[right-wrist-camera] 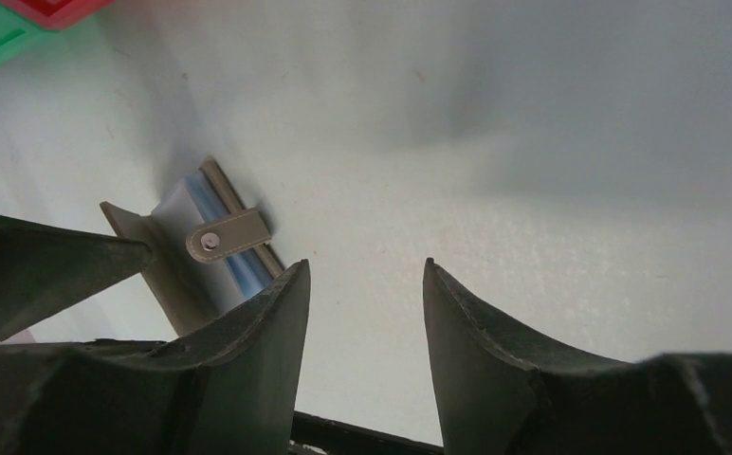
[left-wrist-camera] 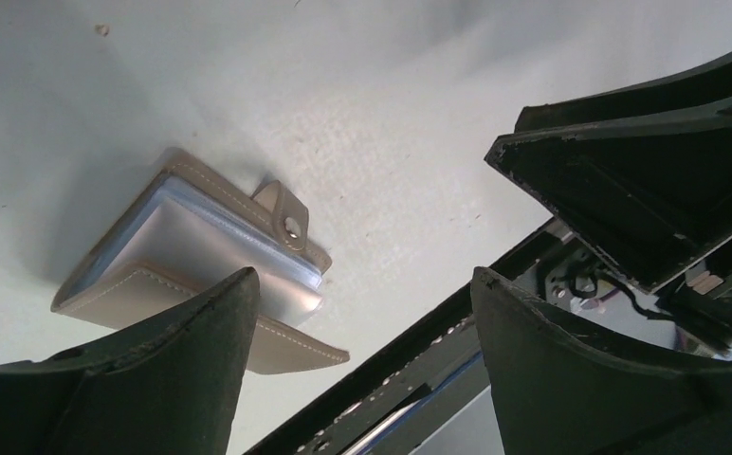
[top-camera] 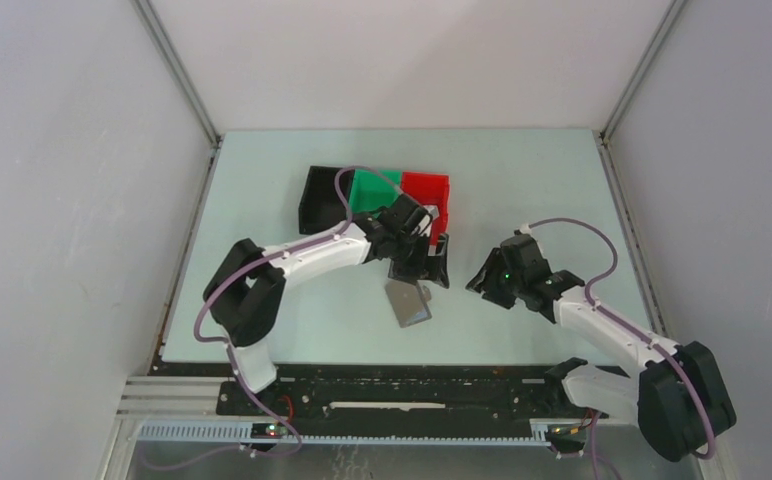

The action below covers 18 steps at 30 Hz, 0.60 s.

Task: Take the credit cards out of the card holder
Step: Open the card holder at the center of the board.

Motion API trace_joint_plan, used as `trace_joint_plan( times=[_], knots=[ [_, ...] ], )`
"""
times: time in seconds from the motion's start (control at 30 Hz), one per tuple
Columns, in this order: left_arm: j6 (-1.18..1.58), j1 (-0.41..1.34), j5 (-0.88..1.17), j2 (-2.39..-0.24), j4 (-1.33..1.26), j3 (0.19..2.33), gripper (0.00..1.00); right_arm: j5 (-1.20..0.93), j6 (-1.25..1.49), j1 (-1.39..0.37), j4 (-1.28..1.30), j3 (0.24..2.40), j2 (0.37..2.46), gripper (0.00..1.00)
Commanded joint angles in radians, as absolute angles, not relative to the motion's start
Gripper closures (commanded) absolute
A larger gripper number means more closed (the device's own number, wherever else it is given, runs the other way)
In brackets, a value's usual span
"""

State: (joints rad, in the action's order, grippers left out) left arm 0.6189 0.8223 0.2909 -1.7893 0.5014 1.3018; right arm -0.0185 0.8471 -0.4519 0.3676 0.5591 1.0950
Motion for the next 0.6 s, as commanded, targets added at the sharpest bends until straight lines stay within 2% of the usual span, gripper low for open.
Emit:
trace_joint_plan(
  times=[0.0,0.37,0.57],
  knots=[
    [0.566,0.820,0.264,-1.705,0.590,1.260,0.12,-0.077,0.841,-0.499,0.271,0.566,1.124,0.43],
    [0.523,0.783,0.233,-1.529,0.674,1.146,0.12,-0.192,0.883,-0.699,0.056,0.650,1.378,0.44],
    [0.547,0.782,0.281,-1.442,0.629,1.035,0.12,-0.144,0.827,-0.765,0.098,0.762,1.509,0.42]
  ],
)
